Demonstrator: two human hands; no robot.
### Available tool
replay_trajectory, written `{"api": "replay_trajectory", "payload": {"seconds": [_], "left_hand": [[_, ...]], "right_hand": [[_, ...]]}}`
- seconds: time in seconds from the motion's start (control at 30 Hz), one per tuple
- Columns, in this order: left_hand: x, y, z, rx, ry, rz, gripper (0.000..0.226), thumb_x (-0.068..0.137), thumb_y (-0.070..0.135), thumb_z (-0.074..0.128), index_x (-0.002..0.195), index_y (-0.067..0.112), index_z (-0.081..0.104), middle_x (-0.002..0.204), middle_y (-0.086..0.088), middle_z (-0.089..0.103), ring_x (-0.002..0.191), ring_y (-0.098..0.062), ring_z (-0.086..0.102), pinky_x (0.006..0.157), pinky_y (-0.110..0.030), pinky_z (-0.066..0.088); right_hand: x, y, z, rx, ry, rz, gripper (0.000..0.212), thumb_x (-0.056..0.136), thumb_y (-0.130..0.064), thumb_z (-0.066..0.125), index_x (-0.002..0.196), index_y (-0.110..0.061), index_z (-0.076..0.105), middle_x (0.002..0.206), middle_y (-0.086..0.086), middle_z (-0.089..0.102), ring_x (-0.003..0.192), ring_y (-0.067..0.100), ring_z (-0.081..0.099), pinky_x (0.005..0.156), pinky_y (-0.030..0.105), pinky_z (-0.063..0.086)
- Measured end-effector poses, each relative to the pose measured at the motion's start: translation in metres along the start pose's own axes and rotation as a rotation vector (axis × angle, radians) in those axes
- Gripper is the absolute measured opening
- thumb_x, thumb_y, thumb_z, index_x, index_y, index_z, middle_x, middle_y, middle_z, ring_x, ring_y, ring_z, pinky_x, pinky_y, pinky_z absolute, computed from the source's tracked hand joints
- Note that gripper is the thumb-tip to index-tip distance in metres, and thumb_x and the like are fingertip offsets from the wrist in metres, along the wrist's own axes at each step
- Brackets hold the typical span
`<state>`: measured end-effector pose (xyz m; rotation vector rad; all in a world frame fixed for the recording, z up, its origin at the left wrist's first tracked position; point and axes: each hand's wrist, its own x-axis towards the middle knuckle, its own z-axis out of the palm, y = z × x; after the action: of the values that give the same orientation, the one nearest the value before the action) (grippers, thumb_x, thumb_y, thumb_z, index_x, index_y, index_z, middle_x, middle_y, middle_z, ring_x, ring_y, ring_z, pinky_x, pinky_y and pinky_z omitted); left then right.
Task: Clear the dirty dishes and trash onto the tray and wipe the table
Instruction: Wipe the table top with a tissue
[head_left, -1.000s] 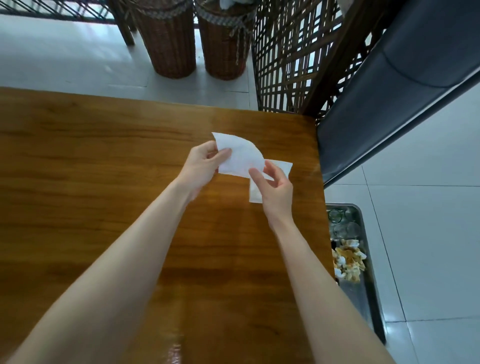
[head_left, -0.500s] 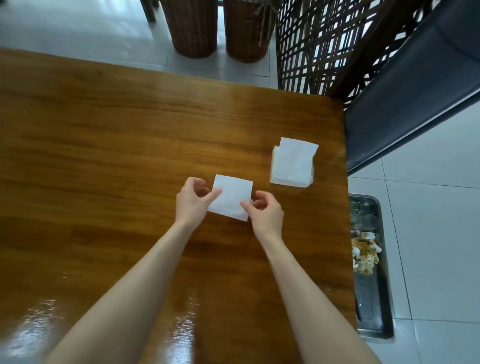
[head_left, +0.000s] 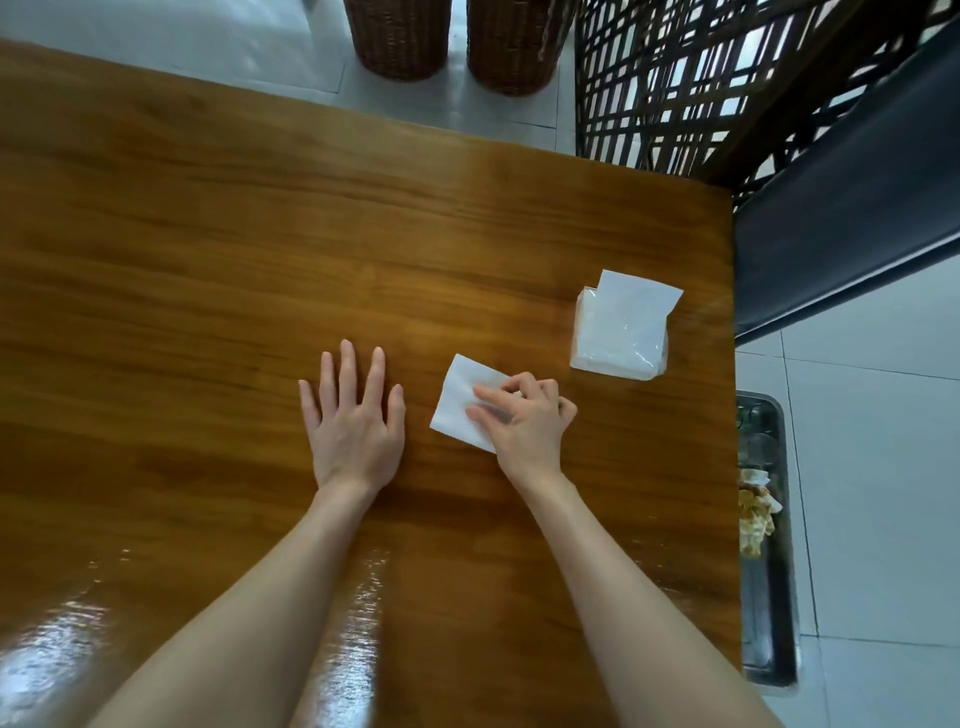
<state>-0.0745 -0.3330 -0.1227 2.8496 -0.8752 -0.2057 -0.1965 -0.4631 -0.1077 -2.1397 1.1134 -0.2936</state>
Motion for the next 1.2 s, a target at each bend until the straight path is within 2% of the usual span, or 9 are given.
{"api": "replay_trajectory", "payload": {"seconds": [0.1,0.27,0.4,0.47,0.63,0.9,1.03,1.1,1.2], "left_hand": [[0.0,0.0,0.001,-0.015,0.011,-0.001,0.06,0.097,0.052,0.018,0.149,0.025,0.033,0.158,-0.009,0.024,0.147,-0.03,0.015,0.117,-0.048,0.002],[0.001,-0.002,0.001,-0.006,0.015,0.007,0.06,0.098,0.052,0.018,0.149,0.025,0.033,0.158,-0.01,0.025,0.146,-0.031,0.016,0.117,-0.048,0.003],[0.001,0.0,-0.001,0.009,0.005,0.001,0.059,0.098,0.051,0.021,0.149,0.024,0.034,0.158,-0.01,0.024,0.146,-0.031,0.016,0.117,-0.048,0.002],[0.002,0.0,-0.002,0.013,-0.017,-0.006,0.058,0.097,0.049,0.023,0.149,0.024,0.032,0.159,-0.01,0.022,0.147,-0.031,0.015,0.117,-0.049,0.002],[0.002,-0.001,-0.004,-0.001,-0.055,-0.001,0.061,0.097,0.052,0.017,0.151,0.025,0.028,0.16,-0.009,0.017,0.148,-0.03,0.009,0.117,-0.049,-0.001],[0.003,-0.002,-0.011,-0.019,-0.129,-0.004,0.061,0.097,0.052,0.015,0.152,0.027,0.024,0.161,-0.007,0.012,0.149,-0.028,0.004,0.117,-0.046,-0.009],[0.012,-0.008,-0.021,-0.149,-0.129,0.03,0.058,0.096,0.048,0.023,0.145,0.024,0.041,0.157,-0.009,0.027,0.146,-0.03,0.017,0.117,-0.048,0.001],[0.023,-0.019,-0.024,-0.144,-0.085,0.089,0.054,0.096,0.046,0.027,0.14,0.022,0.048,0.153,-0.011,0.034,0.143,-0.031,0.024,0.117,-0.049,0.005],[0.04,-0.036,-0.021,-0.051,-0.087,0.122,0.057,0.097,0.048,0.023,0.148,0.025,0.035,0.16,-0.009,0.019,0.147,-0.03,0.012,0.117,-0.046,-0.004]], "right_hand": [[0.007,0.0,0.003,0.054,0.075,0.017,0.015,0.086,-0.029,0.07,0.098,-0.023,0.077,0.093,-0.01,0.064,0.095,0.008,0.041,0.077,0.023,0.014],[0.056,-0.008,0.001,0.069,0.246,0.207,0.022,0.088,-0.028,0.068,0.106,-0.018,0.074,0.094,-0.005,0.068,0.094,0.012,0.048,0.071,0.024,0.015],[0.035,-0.029,0.026,0.035,0.166,0.078,0.022,0.089,-0.026,0.066,0.108,-0.016,0.073,0.092,-0.003,0.069,0.089,0.014,0.05,0.072,0.026,0.023],[0.032,-0.03,0.027,0.036,0.178,0.099,0.021,0.088,-0.026,0.067,0.106,-0.017,0.074,0.091,-0.005,0.069,0.089,0.013,0.05,0.073,0.026,0.025],[0.082,-0.025,0.003,0.159,0.352,0.37,0.026,0.088,-0.025,0.068,0.111,-0.012,0.072,0.101,0.0,0.07,0.096,0.018,0.058,0.086,0.041,0.052],[0.063,-0.044,0.024,0.082,0.339,0.33,0.022,0.088,-0.025,0.068,0.106,-0.015,0.074,0.096,-0.004,0.07,0.094,0.013,0.053,0.081,0.042,0.052],[0.081,-0.037,0.01,0.134,0.457,0.521,0.025,0.089,-0.025,0.066,0.111,-0.014,0.072,0.101,-0.002,0.068,0.099,0.016,0.059,0.089,0.04,0.053],[0.087,-0.047,0.018,0.132,0.466,0.522,0.024,0.092,-0.023,0.063,0.112,-0.014,0.071,0.106,0.0,0.068,0.099,0.014,0.057,0.087,0.034,0.053],[0.064,-0.062,0.042,0.062,0.365,0.387,0.021,0.093,-0.025,0.062,0.109,-0.017,0.072,0.106,-0.003,0.068,0.097,0.009,0.049,0.083,0.025,0.035]]}}
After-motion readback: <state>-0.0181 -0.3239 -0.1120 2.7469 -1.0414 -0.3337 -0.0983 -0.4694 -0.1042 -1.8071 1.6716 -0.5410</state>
